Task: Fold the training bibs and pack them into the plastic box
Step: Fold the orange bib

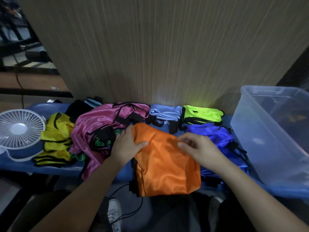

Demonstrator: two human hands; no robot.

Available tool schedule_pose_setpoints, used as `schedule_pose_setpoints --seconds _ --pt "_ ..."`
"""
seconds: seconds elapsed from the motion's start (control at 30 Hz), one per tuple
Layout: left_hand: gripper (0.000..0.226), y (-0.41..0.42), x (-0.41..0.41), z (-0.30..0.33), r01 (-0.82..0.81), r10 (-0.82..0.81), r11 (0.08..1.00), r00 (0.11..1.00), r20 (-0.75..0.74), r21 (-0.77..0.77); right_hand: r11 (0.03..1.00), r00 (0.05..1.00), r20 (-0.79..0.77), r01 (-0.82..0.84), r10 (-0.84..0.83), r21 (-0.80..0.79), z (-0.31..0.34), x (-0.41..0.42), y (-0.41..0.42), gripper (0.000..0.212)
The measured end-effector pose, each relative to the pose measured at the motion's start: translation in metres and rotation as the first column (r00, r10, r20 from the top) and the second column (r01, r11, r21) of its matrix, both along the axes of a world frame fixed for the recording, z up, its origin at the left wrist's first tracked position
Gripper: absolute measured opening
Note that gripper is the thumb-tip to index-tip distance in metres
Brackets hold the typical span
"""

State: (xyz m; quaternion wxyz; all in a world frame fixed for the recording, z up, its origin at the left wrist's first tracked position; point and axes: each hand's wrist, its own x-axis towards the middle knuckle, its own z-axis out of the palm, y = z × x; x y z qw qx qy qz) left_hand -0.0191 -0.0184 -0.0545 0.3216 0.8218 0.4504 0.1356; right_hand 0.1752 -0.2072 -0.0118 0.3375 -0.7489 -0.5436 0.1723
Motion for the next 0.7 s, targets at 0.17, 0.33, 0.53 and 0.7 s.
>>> schedule_pose_setpoints --seconds 0.17,0.33,0.53,0.7 --pt "0.086 0.001 0.006 0.005 0.062 0.009 0.966 0.962 0.272 -0.251 0.987 0.976 0.216 0.037 -0.003 -0.153 -0.031 -0.006 0.027 0.08" --pt "0.06 -0.002 0.002 0.016 0.123 0.031 0.957 0.858 0.513 -0.263 0.972 0.971 0.238 0.08 -0.026 -0.222 -0.033 -0.018 0.036 0.089" --pt "0.035 -0.007 0.002 0.029 0.356 -0.038 0.874 0.73 0.683 -0.331 0.99 0.856 0.516 0.1 -0.033 -0.103 -0.038 -0.028 0.036 0.091" --pt "0.05 -0.011 0.004 0.022 0.499 -0.207 0.808 0.738 0.642 -0.313 0.987 0.802 0.592 -0.141 0.072 0.071 -0.022 -0.043 0.034 0.096"
